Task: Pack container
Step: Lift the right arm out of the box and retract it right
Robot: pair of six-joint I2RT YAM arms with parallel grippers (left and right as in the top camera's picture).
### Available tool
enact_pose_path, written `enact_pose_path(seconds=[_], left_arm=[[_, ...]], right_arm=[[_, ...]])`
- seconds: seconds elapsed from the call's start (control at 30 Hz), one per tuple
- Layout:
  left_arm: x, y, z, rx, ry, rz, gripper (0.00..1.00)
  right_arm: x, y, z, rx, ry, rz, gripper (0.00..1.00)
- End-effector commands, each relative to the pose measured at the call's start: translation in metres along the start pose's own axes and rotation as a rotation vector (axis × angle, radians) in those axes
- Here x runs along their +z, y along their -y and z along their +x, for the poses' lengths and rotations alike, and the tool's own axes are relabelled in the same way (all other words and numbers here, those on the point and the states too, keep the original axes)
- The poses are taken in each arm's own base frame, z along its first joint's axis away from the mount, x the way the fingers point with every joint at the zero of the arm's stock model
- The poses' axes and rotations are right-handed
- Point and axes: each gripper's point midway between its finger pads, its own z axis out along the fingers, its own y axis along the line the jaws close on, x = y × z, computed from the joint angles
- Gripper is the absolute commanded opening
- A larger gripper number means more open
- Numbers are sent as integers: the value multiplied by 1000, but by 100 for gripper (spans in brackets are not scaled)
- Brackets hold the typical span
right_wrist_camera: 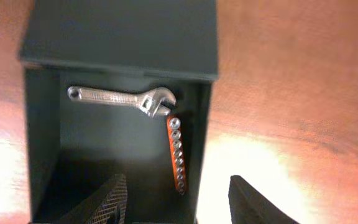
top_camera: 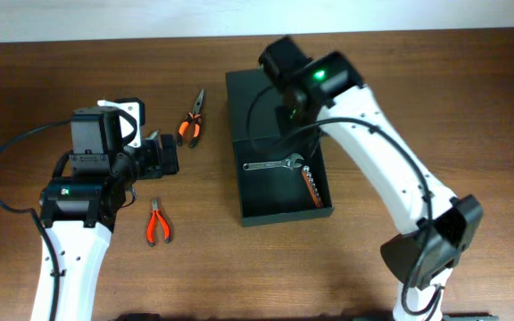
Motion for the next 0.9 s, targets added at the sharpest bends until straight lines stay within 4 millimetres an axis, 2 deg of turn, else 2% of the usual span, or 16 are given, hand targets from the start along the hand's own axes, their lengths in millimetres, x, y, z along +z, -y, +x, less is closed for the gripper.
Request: enact_pose_path(seconds=[0.0, 0.03, 0.1, 0.2, 0.3, 0.43, 0.63, 0.73, 0.8, 0.87], left_arm=[[-3, -2, -7, 23, 19, -21, 99], [-3, -2, -7, 23, 19, -21, 99], [-3, -2, -7, 23, 19, -21, 99], [-3, -2, -8, 23, 25, -20, 99], [-3, -1, -13, 24, 44, -15, 99], [-3, -1, -13, 25, 46, -15, 99], [-4, -4, -14, 25, 48, -33, 99], [-3, -8, -14, 24, 46, -58, 99], [-2, -11, -14, 20, 44, -65, 99], [0, -15, -16, 12, 32, -73, 100]], right_arm=[[-45, 40, -20, 77, 122, -12, 55], [-52, 50, -22, 102, 138, -9, 56], [-68, 83, -26, 180, 180, 5, 59], [-79, 126, -23, 278, 200, 24, 62], [-77, 168, -10, 370, 164, 62, 63], [-69, 210, 11, 474, 96, 106, 67], [-67, 245, 24, 586, 79, 90, 73], [-67, 256, 29, 616, 72, 102, 85], [-66, 260, 32, 627, 66, 106, 99], [-66, 261, 33, 631, 66, 108, 99]])
